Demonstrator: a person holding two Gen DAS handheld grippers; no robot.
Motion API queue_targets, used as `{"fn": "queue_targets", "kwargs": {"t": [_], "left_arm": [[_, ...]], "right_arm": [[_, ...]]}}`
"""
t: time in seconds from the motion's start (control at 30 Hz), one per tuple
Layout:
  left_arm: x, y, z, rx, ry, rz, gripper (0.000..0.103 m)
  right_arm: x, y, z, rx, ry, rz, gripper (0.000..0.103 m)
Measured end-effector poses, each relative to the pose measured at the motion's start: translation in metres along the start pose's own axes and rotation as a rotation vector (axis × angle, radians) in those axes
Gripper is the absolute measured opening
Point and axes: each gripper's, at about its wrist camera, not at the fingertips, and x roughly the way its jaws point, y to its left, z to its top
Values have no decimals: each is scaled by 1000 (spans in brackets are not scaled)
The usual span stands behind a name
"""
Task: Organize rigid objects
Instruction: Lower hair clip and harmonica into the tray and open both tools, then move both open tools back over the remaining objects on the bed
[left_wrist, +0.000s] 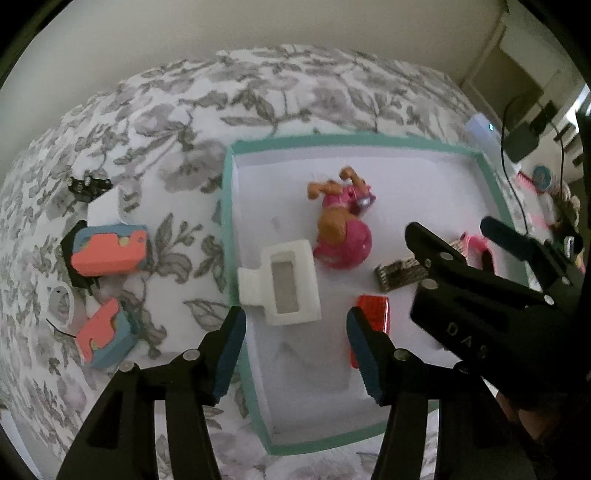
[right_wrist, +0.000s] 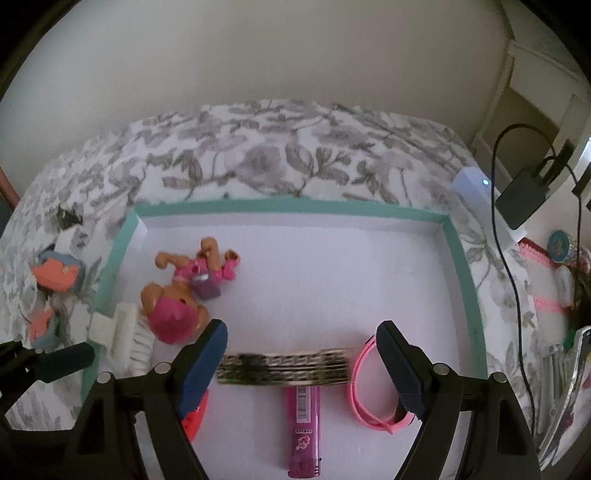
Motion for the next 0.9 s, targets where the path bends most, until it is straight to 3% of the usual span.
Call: {"fn": "queue_targets", "kwargs": {"t": [0.33, 0.53, 0.6, 0.7, 0.8, 0.9], "left_arm": [[-16, 34, 6, -142, -59, -7, 61], [-26, 67, 7, -252, -92, 17, 71], [-28, 77, 7, -282, -107, 42, 87], [-30, 91, 4, -319, -124, 80, 88], [-30, 101, 2, -352, -136, 85, 93], [-31, 108, 1, -373, -157, 75, 97]], "right_arm": [[-3, -5, 2, 36, -10, 11, 85], [-3, 1, 0, 15, -10, 3, 86], [-2, 2, 0, 10, -8, 4, 89], [-2, 4, 0, 5, -10, 5, 93], [-3, 4, 0, 15, -21, 14, 103], [-4, 5, 0, 22, -28, 28, 103]]}}
